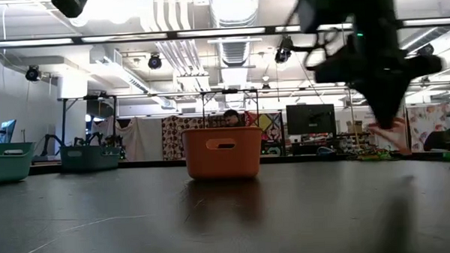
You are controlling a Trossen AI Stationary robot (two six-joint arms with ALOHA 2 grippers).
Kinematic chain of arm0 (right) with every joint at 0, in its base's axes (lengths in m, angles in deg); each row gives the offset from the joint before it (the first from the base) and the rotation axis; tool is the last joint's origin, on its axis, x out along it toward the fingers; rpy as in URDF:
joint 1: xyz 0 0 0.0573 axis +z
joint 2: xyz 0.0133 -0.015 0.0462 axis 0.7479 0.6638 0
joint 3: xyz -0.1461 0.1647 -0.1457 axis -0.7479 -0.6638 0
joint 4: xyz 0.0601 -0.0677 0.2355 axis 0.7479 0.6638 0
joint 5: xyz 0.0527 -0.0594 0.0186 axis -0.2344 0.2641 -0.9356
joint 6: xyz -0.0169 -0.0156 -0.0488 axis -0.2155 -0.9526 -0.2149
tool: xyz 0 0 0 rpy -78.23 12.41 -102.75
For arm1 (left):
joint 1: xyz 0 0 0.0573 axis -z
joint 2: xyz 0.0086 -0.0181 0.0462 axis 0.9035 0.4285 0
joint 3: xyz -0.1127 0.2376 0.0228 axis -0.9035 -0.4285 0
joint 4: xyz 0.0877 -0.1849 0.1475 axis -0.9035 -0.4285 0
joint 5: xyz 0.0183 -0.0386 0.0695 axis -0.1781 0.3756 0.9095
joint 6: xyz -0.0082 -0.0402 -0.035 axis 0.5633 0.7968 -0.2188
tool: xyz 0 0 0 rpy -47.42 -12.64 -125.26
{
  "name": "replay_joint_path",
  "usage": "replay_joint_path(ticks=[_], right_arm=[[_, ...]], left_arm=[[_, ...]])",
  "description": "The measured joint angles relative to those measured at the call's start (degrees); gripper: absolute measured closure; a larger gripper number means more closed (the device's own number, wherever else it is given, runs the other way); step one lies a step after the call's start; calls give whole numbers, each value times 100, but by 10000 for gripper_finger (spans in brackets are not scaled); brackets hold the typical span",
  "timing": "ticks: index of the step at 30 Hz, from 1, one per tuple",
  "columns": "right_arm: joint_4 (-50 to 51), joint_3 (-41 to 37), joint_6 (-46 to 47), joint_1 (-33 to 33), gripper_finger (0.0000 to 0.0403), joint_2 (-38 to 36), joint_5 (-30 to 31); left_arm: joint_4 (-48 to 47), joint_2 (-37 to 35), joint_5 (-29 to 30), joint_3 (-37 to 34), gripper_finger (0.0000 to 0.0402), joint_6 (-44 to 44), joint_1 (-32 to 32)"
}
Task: Sort rubber bands into baskets
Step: Put the orange rubber band into the orange bin
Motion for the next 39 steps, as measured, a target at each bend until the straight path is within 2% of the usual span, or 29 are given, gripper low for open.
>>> replay_joint_path(ticks=[6, 10, 16, 23, 33, 36, 39], right_arm=[[-770, 899, -1393, -54, 394, 929, 2], [-571, 1549, -1962, -190, 394, 1540, -2], [-357, 1675, -2646, -414, 394, 2166, -146], [-396, 1620, -2783, -534, 387, 2099, -239], [-477, 1317, -2884, -890, 292, 1771, -298], [-469, 1258, -2932, -946, 281, 1766, -270], [-552, 1161, -3005, -979, 288, 1766, -257]], left_arm=[[-502, -266, 2, 0, 249, -8, 0], [-666, -349, -1, 0, 249, 1, 0], [-800, -415, -4, 0, 239, -3, 0], [-808, -507, -160, 0, 227, -4, 0], [-845, -464, -283, 0, 227, 84, 0], [-845, -464, -310, 0, 227, 186, 0], [-845, -461, -315, 0, 227, 253, 0]])
